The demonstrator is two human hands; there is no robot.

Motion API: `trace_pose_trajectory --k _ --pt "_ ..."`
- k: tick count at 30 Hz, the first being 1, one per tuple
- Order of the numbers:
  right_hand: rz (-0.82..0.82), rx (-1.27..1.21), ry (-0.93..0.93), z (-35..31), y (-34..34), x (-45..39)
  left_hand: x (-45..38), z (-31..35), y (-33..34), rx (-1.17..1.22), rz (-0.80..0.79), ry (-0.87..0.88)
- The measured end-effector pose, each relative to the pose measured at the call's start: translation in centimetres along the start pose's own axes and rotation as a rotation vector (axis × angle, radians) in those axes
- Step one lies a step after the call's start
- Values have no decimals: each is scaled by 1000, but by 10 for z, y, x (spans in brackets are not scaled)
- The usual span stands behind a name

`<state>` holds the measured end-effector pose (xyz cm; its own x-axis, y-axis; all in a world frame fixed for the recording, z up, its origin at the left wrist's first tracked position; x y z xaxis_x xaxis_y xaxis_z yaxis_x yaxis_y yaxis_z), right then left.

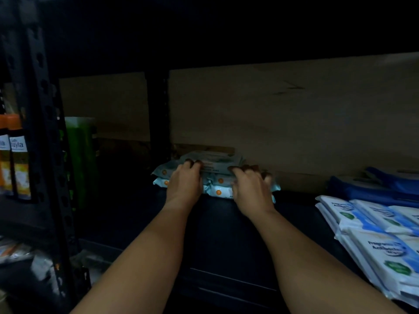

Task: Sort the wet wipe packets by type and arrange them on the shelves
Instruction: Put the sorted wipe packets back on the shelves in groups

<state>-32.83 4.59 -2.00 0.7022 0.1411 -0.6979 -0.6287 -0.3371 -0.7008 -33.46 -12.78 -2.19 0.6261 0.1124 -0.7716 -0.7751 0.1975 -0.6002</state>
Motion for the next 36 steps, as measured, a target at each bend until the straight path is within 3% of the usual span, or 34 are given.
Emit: trace_pose_trajectory --k 2,5,9,15,36 --pt "0 -21 75 3 -2 0 1 -2 2 -43 -24 -92" --pt "42 -14 363 14 -6 -2 3 -9 6 -104 -48 -295" --pt "-82 -288 645 29 4 -1 7 -11 8 138 -76 -483" --pt "-82 -420 604 26 -7 2 5 -11 9 258 -73 -494" --pt "-143 -291 463 24 -5 6 2 -27 14 281 -18 -504"
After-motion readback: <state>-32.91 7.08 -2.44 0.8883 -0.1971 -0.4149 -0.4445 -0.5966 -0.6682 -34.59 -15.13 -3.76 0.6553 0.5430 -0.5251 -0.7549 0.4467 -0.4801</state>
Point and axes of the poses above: each hand's wrist, its own x-axis away from the middle knuckle, its own y-axis out of the palm, z = x × y, the point moved 1 cm from there along -x, towards the middle knuckle, and after that the axes turned 7 degrees about z, right-handed, at the moved point
